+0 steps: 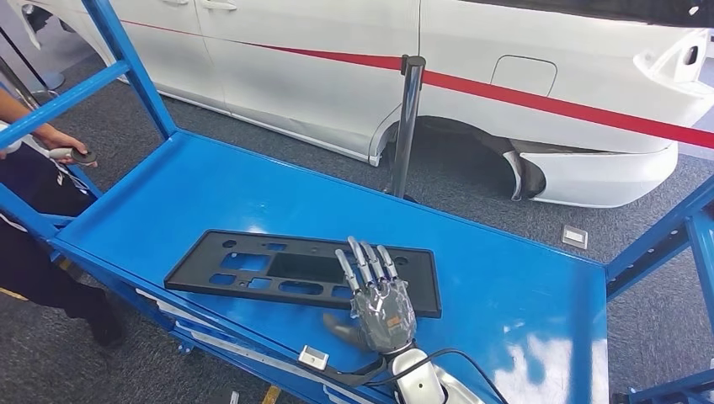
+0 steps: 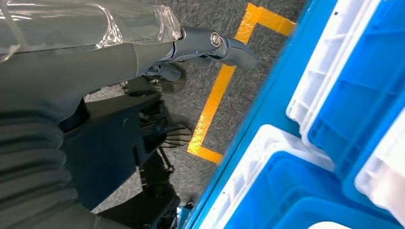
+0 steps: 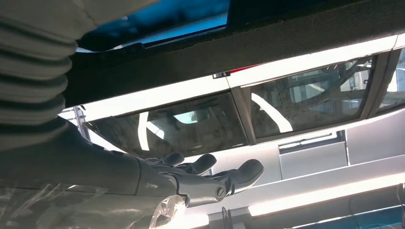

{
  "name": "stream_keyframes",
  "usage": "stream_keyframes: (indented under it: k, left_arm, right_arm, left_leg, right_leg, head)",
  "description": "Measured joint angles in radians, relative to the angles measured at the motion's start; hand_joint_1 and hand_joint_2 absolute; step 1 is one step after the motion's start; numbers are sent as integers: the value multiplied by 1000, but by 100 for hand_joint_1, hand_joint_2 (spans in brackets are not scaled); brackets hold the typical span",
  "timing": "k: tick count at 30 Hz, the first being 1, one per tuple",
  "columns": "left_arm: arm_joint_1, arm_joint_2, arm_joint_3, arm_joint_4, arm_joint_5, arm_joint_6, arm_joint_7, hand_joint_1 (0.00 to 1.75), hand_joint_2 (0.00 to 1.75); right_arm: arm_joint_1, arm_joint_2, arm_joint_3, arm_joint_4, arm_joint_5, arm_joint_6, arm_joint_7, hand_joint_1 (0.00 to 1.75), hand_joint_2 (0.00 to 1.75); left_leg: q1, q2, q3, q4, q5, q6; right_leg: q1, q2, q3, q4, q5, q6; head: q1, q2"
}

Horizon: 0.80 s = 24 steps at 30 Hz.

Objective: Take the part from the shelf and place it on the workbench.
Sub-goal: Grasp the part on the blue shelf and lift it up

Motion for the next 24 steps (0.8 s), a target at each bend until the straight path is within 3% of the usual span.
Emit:
stream_keyframes:
  k: [1,13,14,17,24]
  left_arm:
    - [1,0,0,0,0,-1,1,0,0]
    - [4,0,0,0,0,-13,1,0,0]
    - [4,0,0,0,1,-14,0,0,0]
    - [5,0,0,0,4,-19,-4,0,0]
    - [6,0,0,0,15,-31,-17,0,0]
  right_arm:
    - [0,0,1,0,0,0,-1,175,0]
    - [-2,0,17,0,-1,0,-13,175,0]
    - [-3,0,17,0,-2,0,-13,142,0]
    - [-3,0,18,0,-1,0,-10,21,0]
    - [-2,0,18,-1,1,0,1,0,0]
  left_leg:
    - [0,0,0,0,0,0]
    - [0,0,0,0,0,0]
    - [0,0,0,0,0,0]
    - [0,0,0,0,0,0]
    - [0,0,0,0,0,0]
  right_leg:
    - [0,0,0,0,0,0]
    - [0,0,0,0,-1,0]
    - [0,0,0,0,-1,0]
    - [0,0,0,0,-1,0]
    - [0,0,-1,0,-1,0]
  head:
    - [0,0]
    - [0,0]
    - [0,0]
    - [0,0]
    - [0,0]
